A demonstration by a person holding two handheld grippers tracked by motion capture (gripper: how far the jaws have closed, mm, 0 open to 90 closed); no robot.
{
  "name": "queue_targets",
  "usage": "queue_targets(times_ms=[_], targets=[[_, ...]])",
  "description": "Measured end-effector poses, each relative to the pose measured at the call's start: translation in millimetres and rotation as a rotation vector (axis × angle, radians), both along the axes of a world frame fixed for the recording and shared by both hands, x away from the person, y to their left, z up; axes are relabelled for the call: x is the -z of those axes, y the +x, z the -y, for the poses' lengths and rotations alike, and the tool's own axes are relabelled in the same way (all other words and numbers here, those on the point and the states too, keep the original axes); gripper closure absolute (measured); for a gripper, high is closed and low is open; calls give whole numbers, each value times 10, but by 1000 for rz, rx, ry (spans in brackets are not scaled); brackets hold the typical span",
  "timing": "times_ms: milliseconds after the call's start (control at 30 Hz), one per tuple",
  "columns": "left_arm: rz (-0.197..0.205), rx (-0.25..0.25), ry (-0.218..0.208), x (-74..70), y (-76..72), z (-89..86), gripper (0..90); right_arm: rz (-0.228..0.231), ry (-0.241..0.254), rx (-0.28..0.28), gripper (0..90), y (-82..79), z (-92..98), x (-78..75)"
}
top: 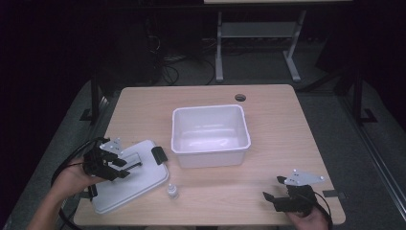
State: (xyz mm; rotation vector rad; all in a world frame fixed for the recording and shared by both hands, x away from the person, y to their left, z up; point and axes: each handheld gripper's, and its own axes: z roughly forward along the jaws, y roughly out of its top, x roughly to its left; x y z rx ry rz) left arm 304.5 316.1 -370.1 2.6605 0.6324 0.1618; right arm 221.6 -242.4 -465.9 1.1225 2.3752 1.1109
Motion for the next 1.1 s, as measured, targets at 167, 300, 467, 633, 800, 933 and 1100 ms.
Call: queue_targets(times_ms=[167,300,467,633,800,933,1100], targets=[[4,10,-12,-56,-44,67,495,1,0,-1,211,0,4,-2],[8,25,-29,-94,-98,149,476,1,-1,-1,211,-3,0,-4],[15,49,-23,-123,-157,238,458,2,-1,-1,211,-3,0,-5],[22,75,-23,-151,-220,343,430,1,-1,-3,211,-3,-1,-4],[19,102,-19,-149,-261,436,403,1,-2,-3,211,-5,-4,-7],[18,120,-15,-148,-287,519,391,2,-2,-3,211,-5,-4,-7],[12,131,-18,-138,-313,595,381,2,-2,-5,211,-6,-3,-8]])
